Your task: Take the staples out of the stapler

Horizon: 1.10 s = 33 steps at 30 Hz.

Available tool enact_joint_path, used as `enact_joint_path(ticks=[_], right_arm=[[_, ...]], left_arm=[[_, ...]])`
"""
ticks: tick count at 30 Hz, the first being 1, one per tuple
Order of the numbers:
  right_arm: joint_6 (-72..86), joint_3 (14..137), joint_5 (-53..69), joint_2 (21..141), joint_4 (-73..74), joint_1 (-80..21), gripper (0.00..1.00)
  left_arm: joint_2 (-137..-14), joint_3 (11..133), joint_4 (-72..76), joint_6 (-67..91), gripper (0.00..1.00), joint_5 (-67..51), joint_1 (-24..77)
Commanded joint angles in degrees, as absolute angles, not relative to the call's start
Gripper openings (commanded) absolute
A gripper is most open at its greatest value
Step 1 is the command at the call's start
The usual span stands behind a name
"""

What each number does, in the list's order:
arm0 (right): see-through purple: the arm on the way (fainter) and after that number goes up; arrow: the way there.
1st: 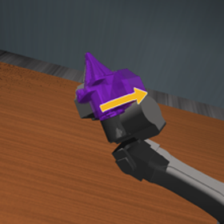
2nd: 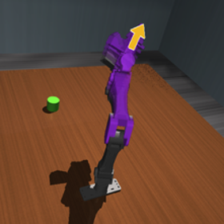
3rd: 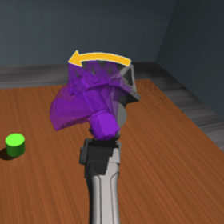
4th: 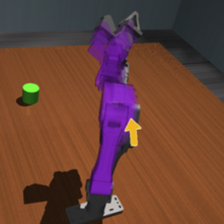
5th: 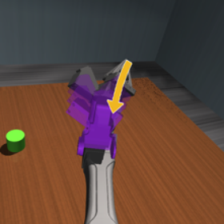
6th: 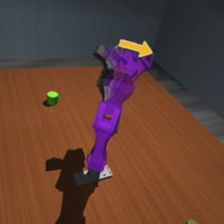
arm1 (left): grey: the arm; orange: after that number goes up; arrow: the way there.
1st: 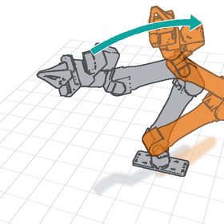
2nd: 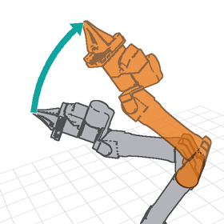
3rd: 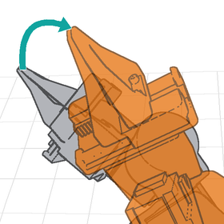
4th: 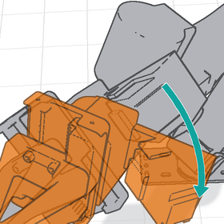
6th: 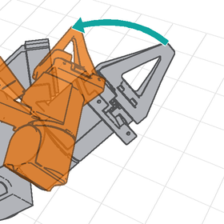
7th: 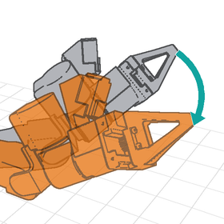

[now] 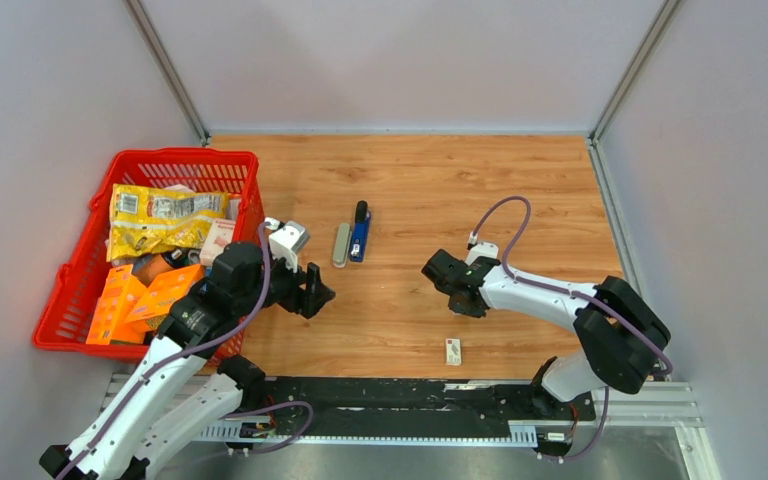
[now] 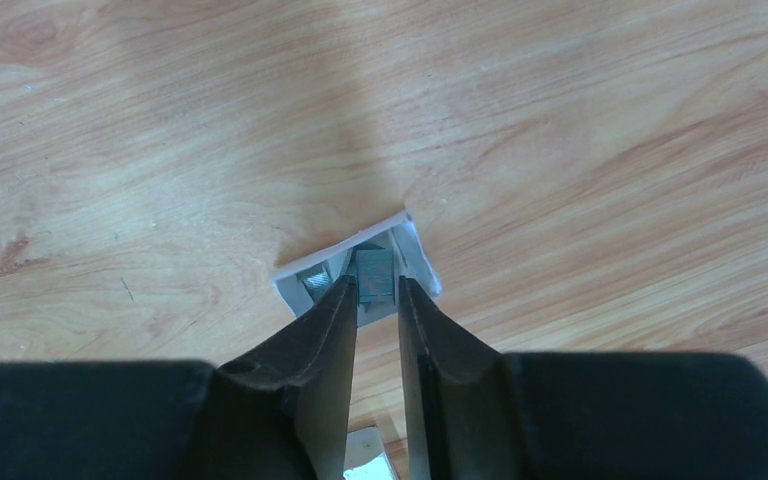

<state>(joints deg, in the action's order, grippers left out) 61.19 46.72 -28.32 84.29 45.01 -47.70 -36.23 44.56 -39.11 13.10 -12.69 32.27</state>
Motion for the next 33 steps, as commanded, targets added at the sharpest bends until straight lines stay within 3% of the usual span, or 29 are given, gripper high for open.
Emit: enact_joint_path(ticks=[1,22,33], right_arm=[[61.44,47.37,-29.18,83.59,43.95,-47.46,0.30],[61.61,47.55,-32.96,74.88,50.10,-46.94,0.37],[57.40,42.63,-30.41,73.74,43.24,-44.74,0.29]], left_arm=[[-36.12,44.56,-38.41,12.57,0.78,-12.22,32.52],[-36.12,44.56,-38.41,12.48,0.78,-12.48,32.52],[-36.39,44.47,-38.41,12.66,0.78,-12.39,32.52]])
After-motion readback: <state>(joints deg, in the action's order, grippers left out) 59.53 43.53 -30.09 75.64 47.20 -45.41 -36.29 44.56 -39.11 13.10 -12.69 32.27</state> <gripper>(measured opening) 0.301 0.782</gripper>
